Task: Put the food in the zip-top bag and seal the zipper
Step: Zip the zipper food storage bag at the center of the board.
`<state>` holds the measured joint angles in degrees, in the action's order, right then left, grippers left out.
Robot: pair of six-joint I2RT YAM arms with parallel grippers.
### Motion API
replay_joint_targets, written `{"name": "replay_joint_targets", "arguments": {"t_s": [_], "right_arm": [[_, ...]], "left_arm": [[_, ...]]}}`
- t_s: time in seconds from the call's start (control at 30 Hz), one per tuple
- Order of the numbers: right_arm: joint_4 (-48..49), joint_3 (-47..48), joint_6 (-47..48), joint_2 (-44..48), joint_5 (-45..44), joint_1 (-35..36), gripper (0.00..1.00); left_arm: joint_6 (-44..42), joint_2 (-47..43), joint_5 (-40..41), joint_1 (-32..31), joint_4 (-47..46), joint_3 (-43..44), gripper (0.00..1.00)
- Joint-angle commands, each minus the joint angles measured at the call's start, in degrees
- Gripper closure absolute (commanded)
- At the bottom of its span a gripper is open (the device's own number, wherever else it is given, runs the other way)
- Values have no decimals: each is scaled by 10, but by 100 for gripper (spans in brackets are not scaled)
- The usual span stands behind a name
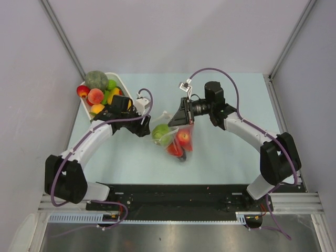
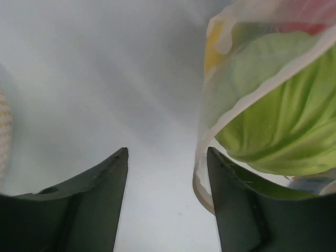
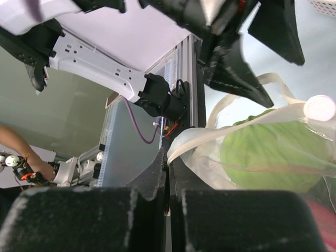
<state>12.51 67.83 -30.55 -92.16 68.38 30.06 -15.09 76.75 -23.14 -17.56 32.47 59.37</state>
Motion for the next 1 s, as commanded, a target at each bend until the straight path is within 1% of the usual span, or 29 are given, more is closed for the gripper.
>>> {"name": "replay_joint_targets", "arguments": {"t_s": [0.0, 0.03, 0.07, 0.1, 0.13, 0.17, 0.2, 0.23, 0.27, 0.3, 0.33, 0.4, 0.43, 0.47, 0.53, 0.57, 0.63, 0.67, 0.83, 0.97], "right_arm": [[-20, 31, 46, 43, -1, 3, 100], [-24, 30, 49, 44, -5, 2, 100], [-31, 31, 53, 46, -14, 2, 100], [-62, 33, 58, 47, -41, 3, 100], [-78, 39, 77, 46, -52, 5, 100], [-94, 42, 86, 46, -60, 8, 100], [-130, 45, 94, 47, -87, 12, 100], [-156, 48, 114, 47, -102, 17, 100], [-169, 50, 122, 47, -111, 29, 100], [-185, 50, 125, 47, -135, 35, 100], [-190, 49, 124, 45, -154, 41, 100], [-187, 48, 119, 41, -186, 57, 100], [-183, 48, 98, 34, -197, 60, 100], [-172, 46, 87, 30, -205, 62, 100], [-162, 41, 59, 22, -226, 62, 100], [-154, 36, 35, 21, -231, 62, 100], [-147, 20, 17, 29, -242, 61, 100], [-139, 13, 5, 33, -256, 62, 100], [-150, -33, 3, 68, -316, 61, 100], [-167, -69, 1, 101, -365, 58, 98]], "left_arm": [[61, 19, -106, 7, 26, 33, 50], [60, 24, -144, 7, 45, 39, 58], [58, 29, -173, 7, 57, 47, 75], [66, 29, -214, 7, 62, 66, 82], [75, 26, -225, 7, 63, 76, 88], [91, 24, -232, 7, 59, 86, 100], [126, 12, -246, 7, 52, 105, 100], [142, 7, -248, 4, 32, 113, 100], [147, 3, -245, -8, 28, 133, 100], [174, 1, -239, -19, 28, 144, 100], [179, 2, -235, -48, 28, 151, 100], [180, 22, -223, -81, 45, 166, 100], [181, 27, -225, -103, 50, 168, 100], [183, 33, -225, -109, 53, 166, 100], [176, 46, -223, -112, 52, 164, 100], [169, 52, -220, -112, 64, 172, 100], [153, 64, -225, -112, 77, 182, 100], [134, 65, -227, -112, 81, 189, 100], [111, 57, -241, -111, 86, 181, 100], [90, 33, -248, -111, 83, 173, 100]]}}
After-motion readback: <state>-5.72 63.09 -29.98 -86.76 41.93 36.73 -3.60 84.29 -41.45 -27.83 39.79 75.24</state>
